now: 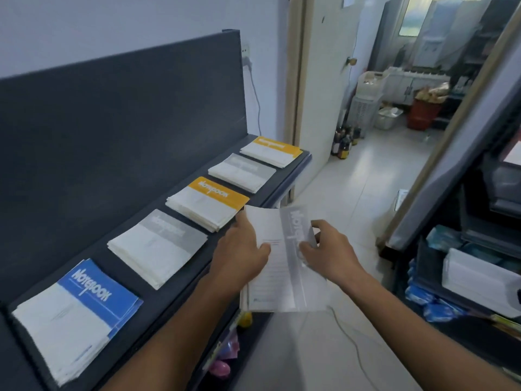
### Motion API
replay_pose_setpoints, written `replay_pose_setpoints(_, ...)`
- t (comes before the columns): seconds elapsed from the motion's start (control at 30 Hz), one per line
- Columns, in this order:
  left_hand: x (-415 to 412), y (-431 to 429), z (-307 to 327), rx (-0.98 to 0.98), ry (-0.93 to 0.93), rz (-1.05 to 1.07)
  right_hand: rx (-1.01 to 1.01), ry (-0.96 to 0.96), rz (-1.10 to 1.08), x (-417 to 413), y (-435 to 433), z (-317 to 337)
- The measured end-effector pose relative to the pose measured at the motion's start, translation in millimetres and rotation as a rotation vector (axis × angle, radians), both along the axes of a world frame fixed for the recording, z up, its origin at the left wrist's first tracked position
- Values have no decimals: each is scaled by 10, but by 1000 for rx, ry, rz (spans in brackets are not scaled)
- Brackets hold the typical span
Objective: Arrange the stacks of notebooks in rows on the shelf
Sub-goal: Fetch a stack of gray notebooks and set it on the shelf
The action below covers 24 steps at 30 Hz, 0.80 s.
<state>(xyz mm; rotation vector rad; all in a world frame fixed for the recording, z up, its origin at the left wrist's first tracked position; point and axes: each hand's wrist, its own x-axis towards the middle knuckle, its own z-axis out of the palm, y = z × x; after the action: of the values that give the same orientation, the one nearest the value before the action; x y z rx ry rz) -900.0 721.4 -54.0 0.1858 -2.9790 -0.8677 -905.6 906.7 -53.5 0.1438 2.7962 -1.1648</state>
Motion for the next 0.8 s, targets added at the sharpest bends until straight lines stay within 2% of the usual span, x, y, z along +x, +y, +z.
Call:
replay_pose_setpoints(0.27,-791,390,19,-2,47,65,-19,35,85,-935,389,-22)
replay_pose_setpoints(0.63,-2054,312,-37,33,9,163,30,27,172,-2413,241,-101)
replay_pose_setpoints(0.8,-2408,129,-65,46,-9,270,14,42,249,-3000,-24,-167)
